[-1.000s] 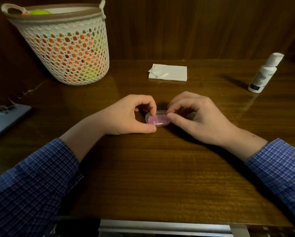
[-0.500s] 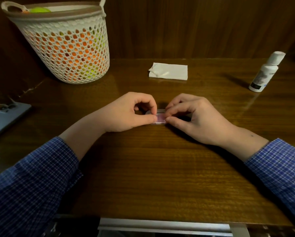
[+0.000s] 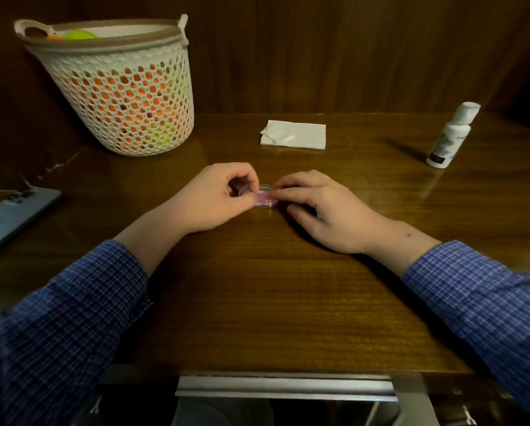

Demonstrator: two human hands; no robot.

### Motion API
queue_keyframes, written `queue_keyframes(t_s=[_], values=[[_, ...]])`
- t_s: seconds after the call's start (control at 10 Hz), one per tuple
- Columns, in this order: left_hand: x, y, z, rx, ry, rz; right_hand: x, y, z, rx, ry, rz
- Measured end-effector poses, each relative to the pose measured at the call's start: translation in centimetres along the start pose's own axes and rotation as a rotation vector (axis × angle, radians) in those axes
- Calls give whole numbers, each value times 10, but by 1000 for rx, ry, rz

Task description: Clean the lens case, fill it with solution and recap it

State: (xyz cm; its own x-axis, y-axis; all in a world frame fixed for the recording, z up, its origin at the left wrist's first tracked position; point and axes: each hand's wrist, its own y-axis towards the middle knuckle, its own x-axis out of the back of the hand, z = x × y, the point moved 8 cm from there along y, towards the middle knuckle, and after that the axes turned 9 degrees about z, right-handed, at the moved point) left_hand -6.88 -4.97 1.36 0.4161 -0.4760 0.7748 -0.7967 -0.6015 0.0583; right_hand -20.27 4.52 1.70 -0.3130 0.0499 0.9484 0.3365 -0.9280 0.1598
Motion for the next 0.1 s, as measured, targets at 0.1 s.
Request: queue_keyframes(t_s=[0.1], values=[[3,-3,0,15,-21,-66,14,-8,-7,-47,47,-135]])
